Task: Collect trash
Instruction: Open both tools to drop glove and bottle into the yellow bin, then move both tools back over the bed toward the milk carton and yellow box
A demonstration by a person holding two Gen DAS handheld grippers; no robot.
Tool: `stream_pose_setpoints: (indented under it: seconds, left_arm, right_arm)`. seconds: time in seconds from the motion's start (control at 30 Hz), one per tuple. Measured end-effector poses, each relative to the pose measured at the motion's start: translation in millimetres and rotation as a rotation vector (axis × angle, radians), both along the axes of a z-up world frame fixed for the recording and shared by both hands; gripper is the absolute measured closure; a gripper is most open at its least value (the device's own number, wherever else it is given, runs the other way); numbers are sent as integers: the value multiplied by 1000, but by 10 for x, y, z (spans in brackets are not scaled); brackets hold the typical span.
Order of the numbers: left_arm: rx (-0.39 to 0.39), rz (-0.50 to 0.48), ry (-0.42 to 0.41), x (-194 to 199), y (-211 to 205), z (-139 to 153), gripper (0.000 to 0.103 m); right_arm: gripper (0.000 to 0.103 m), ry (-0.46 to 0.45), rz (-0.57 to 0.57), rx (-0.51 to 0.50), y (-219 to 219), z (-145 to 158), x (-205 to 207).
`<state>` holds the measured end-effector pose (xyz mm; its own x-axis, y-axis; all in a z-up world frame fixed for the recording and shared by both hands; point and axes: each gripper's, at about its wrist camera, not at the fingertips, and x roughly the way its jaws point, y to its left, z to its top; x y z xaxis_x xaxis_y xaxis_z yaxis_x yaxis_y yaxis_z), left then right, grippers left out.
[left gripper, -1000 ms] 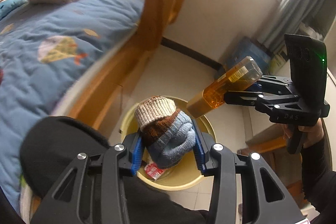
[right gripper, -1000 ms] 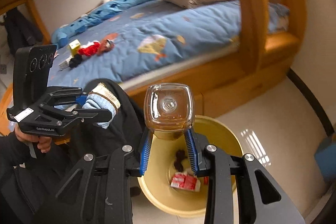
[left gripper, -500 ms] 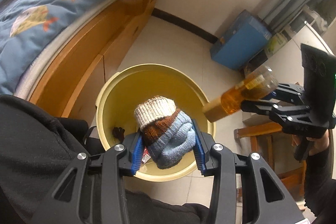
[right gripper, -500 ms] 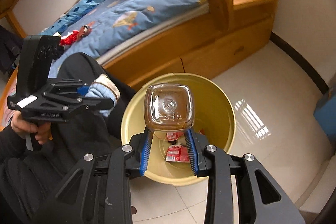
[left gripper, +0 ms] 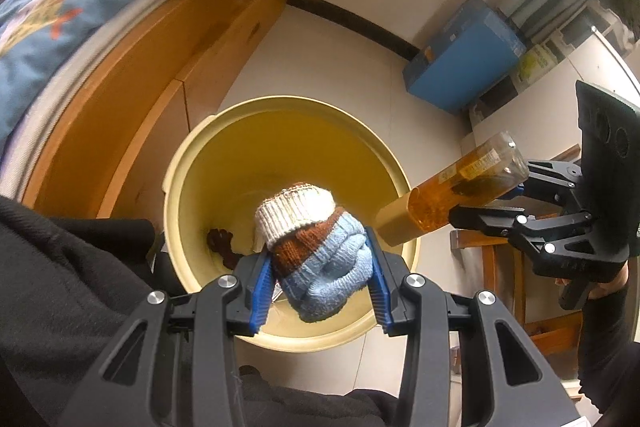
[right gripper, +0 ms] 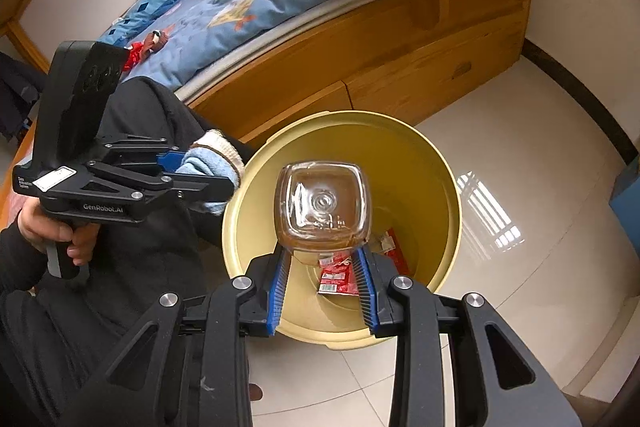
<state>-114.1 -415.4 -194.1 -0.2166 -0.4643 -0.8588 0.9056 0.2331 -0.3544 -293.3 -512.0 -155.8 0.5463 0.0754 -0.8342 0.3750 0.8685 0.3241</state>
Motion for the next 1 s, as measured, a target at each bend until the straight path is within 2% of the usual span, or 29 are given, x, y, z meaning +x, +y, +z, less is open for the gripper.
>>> stream_pose_setpoints:
  seconds: [0.13,0.27,0.33,0.53,0.6,0.73,0.83,0.93,1.0]
  left_arm:
    - [19,-28,9,-26,-64,-59,59]
    - [45,-11,19,17,-70,-97,33]
    - [43,-16,30,21,-64,-92,31]
    - [37,-28,-11,-40,-54,-80,28]
    - [33,-29,-9,-40,-47,-68,27]
    - [19,-22,1,-16,-22,-42,27]
    - [-5,-7,-2,16,18,27,27]
    - [-42,33,-33,86,106,156,27]
    - [-82,72,-53,162,199,273,27]
  right_arm:
    - [71,6,2,8,-32,-34,23]
    - [62,-3,-25,44,-109,-53,11]
    - [60,1,-28,37,-122,-40,8]
    - [56,8,-6,26,-81,-15,18]
    - [53,9,-10,24,-77,-15,12]
    - [52,-1,-24,37,-80,-10,14]
    - [52,-37,-26,48,-72,41,30]
    - [42,-81,-13,64,-32,103,94]
    - [40,-105,15,57,32,155,196]
